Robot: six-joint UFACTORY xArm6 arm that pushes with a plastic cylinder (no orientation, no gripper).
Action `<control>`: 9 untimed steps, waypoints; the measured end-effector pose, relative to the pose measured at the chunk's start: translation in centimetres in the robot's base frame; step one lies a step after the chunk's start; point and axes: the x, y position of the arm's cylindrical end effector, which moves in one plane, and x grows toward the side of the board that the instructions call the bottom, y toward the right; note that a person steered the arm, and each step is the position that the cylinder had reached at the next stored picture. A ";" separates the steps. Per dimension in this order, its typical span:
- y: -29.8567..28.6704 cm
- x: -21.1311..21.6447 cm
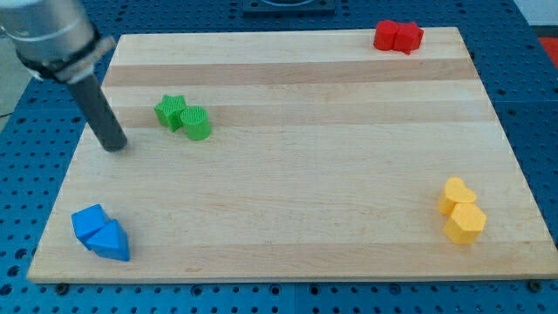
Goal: Slide the green star to center right
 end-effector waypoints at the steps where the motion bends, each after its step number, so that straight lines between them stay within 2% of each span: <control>1: -1.0 -3.7; 2: 2.9 -4.4; 5: 19.8 -4.5; 6: 19.6 -4.5; 7: 12.7 -4.5; 8: 9.7 -2.0; 9: 13.7 0.2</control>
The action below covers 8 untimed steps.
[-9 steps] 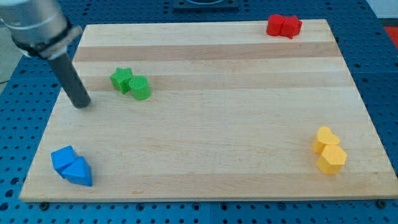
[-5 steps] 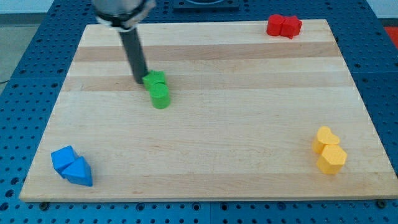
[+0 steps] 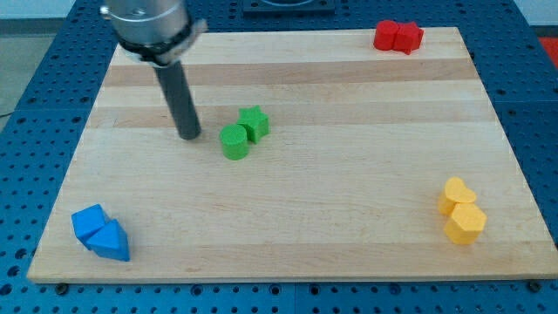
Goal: Slide the green star to center right
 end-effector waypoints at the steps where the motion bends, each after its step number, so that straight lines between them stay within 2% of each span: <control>1: 7.4 0.0; 2: 14.5 -0.9; 3: 13.3 -1.0; 4: 6.3 -0.2; 5: 2.3 -1.3; 6: 5.4 -4.3; 8: 22.5 -5.0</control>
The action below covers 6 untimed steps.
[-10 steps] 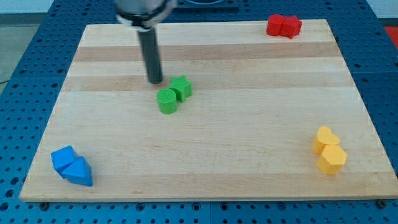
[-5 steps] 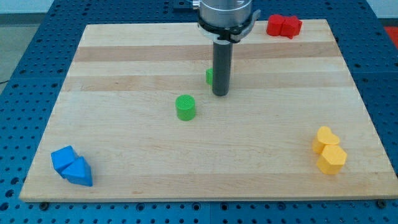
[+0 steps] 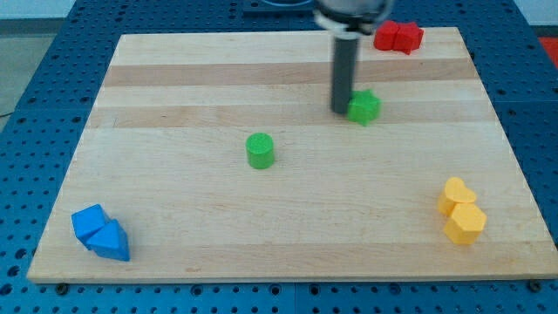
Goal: Slide the green star to center right
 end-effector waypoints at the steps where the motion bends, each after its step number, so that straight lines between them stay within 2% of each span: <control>1: 1.9 0.0; 2: -2.7 0.5; 3: -4.0 3.8; 4: -0.7 5.3; 6: 2.1 4.6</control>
